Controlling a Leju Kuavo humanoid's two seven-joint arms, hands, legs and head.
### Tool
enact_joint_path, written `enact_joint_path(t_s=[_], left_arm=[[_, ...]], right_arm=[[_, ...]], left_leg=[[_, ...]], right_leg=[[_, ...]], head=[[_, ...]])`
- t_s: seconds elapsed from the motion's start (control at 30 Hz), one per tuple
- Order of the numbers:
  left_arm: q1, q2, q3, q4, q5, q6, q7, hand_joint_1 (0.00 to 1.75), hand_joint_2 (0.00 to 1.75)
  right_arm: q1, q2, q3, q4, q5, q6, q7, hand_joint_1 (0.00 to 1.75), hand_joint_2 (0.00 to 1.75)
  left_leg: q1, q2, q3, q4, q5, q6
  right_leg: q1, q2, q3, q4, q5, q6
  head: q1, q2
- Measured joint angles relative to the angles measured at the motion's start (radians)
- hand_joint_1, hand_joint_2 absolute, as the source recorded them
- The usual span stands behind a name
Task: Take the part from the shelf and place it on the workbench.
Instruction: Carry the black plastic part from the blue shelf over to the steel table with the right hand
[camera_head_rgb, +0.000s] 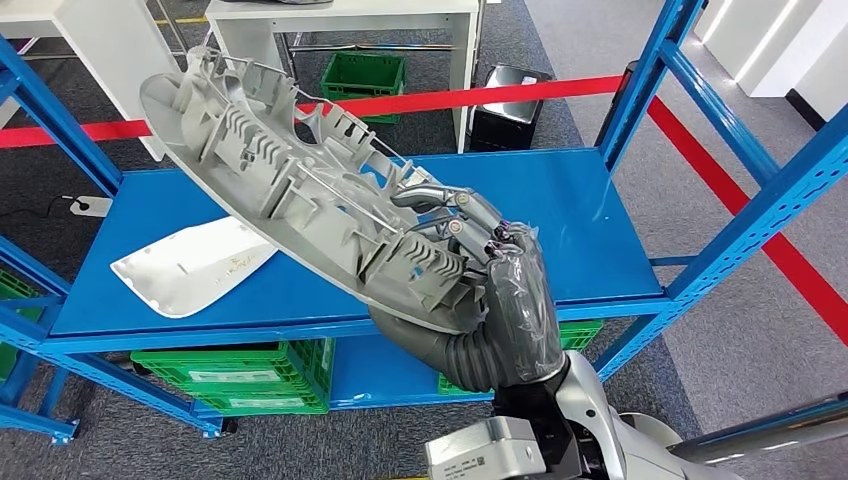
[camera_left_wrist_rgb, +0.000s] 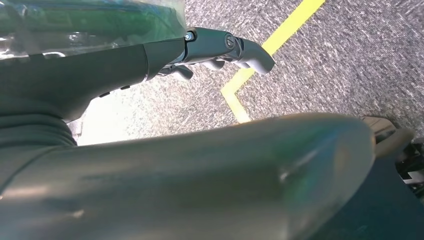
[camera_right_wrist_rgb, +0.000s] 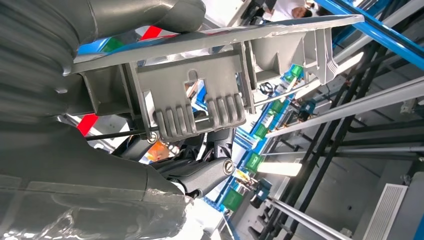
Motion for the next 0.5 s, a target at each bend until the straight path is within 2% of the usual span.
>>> enact_joint_path(t_s=[0.5], left_arm=[[0.001,0.001,0.024,0.000,0.035,-0.025,-0.015,0.00,1.75]], right_arm=[[0.016,0.000,0.000,-0.006,0.015,-0.015,-0.002,1.75,1.75]], left_leg=[[0.000,0.000,0.000,0.000,0.000,0.000]], right_leg=[[0.000,0.000,0.000,0.000,0.000,0.000]], head=[[0.000,0.000]])
